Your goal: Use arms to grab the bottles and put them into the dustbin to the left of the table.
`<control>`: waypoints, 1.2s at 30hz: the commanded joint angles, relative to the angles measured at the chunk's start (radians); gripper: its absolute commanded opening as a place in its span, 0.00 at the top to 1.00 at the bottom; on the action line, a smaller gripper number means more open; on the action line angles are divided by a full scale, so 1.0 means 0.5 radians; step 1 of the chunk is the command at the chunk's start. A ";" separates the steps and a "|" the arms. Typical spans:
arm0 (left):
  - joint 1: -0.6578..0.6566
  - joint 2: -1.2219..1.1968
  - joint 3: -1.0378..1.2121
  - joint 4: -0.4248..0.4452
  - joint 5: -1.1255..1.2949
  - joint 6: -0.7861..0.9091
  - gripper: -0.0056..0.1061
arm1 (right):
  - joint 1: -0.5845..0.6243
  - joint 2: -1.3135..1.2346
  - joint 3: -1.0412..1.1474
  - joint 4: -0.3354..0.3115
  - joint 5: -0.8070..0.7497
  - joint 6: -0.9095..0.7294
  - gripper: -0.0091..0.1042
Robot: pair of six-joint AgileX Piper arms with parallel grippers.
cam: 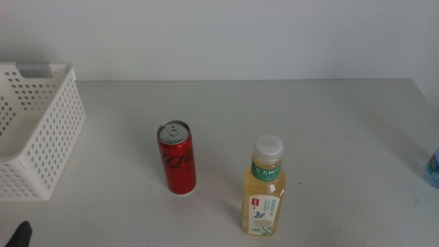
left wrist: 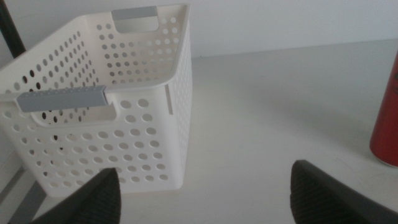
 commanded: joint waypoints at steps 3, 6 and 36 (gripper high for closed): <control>-0.130 0.117 0.002 -0.090 -0.300 -0.024 0.11 | -0.007 -0.042 -0.020 -0.011 -0.163 -0.026 0.30; -0.290 0.323 0.002 -0.095 -0.511 -0.024 0.11 | -0.007 -0.042 -0.020 -0.011 -0.163 -0.026 0.30; -1.002 2.277 0.008 -0.127 -2.442 -0.024 0.11 | -0.007 -0.042 -0.020 -0.011 -0.163 -0.026 0.30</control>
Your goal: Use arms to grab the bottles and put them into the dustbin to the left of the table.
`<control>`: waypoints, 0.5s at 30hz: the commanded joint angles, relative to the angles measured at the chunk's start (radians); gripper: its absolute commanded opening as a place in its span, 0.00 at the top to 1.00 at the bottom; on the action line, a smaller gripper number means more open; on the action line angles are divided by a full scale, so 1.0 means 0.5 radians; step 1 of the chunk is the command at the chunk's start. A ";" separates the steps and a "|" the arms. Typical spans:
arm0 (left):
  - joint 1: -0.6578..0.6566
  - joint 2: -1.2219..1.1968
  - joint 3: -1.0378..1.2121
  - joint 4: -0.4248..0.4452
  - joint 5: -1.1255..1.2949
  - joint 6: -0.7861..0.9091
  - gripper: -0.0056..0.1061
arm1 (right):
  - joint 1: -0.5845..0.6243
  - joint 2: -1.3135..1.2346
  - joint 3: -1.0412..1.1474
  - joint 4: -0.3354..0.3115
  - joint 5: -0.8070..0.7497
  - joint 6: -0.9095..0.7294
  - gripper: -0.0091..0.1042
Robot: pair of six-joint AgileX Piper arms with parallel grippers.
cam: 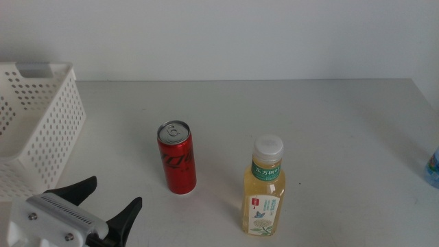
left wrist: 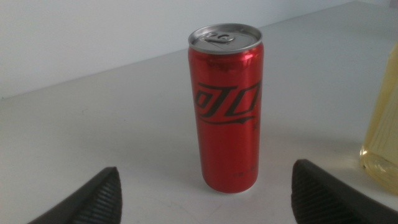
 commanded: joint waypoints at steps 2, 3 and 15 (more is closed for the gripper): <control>-0.013 -0.012 0.013 -0.040 -0.174 -0.024 0.11 | -0.007 -0.042 -0.020 -0.011 -0.163 -0.026 0.30; -0.013 -0.012 0.012 -0.040 -0.174 -0.024 0.11 | -0.007 -0.042 -0.020 -0.011 -0.163 -0.026 0.30; -0.013 0.090 -0.055 -0.020 -0.249 -0.085 0.11 | -0.007 -0.042 -0.020 -0.011 -0.163 -0.026 0.30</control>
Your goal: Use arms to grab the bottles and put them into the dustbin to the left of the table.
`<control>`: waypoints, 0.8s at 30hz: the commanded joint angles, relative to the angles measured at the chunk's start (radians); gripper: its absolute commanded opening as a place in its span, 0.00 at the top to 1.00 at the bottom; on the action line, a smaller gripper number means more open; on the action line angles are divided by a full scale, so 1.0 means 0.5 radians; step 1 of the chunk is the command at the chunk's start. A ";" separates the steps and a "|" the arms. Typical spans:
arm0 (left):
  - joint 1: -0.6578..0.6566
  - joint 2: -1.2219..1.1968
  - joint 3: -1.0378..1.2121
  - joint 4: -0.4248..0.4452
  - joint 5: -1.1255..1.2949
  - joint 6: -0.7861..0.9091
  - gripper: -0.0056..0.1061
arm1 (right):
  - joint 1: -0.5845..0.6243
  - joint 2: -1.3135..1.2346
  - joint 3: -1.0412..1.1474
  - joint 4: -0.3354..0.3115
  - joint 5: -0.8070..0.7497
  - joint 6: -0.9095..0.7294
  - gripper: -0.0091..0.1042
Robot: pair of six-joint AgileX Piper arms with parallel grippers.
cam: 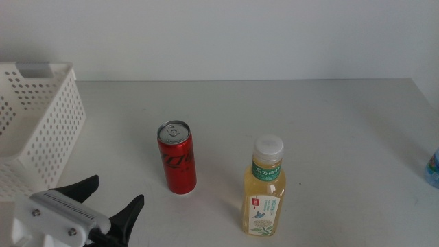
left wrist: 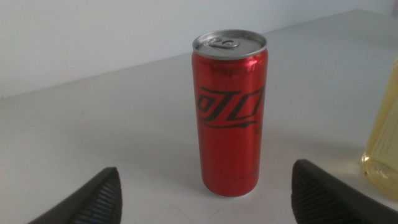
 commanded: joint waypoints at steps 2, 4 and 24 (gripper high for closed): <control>-0.013 0.078 -0.118 0.031 -0.150 -0.096 0.11 | -0.007 -0.042 -0.020 -0.011 -0.163 -0.026 0.30; -0.013 0.166 -0.189 0.076 -0.150 -0.096 0.11 | -0.007 -0.042 -0.020 -0.011 -0.163 -0.026 0.30; -0.013 0.866 -0.745 0.208 -0.170 -0.183 0.11 | -0.007 -0.042 -0.020 -0.011 -0.163 -0.026 0.30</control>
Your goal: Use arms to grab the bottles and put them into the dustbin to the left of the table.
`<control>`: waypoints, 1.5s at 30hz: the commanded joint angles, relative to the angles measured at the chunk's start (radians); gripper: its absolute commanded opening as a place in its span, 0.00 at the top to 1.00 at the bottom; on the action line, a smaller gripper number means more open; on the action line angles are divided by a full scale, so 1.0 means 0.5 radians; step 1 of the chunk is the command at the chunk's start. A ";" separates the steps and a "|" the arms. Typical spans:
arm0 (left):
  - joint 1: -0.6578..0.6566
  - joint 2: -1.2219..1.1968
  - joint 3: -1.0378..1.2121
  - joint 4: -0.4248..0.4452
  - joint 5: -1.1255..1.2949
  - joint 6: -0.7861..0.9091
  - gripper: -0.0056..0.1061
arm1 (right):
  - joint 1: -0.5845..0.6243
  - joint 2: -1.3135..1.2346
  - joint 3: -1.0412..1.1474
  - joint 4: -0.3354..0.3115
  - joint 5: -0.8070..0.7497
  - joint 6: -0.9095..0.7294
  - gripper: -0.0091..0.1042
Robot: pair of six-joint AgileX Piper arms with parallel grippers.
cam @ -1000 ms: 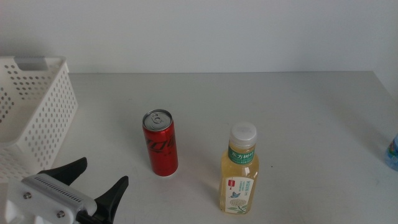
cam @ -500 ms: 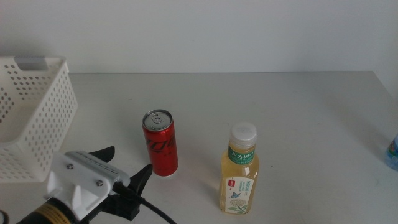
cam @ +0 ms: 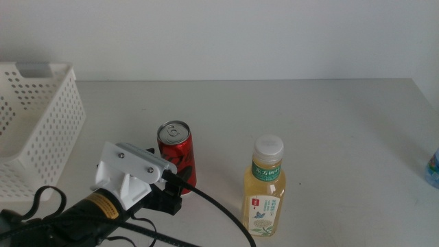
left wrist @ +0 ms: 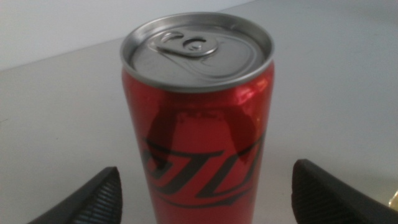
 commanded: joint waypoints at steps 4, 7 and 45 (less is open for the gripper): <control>-0.011 0.082 -0.170 -0.008 -0.163 -0.043 0.11 | -0.007 -0.042 -0.020 -0.011 -0.163 -0.026 0.30; -0.011 0.158 -0.240 -0.008 -0.163 -0.043 0.11 | -0.007 -0.042 -0.020 -0.011 -0.163 -0.026 0.30; 0.315 -0.339 -1.703 -0.033 2.816 0.037 0.96 | -0.007 -0.042 -0.020 -0.011 -0.163 -0.026 0.30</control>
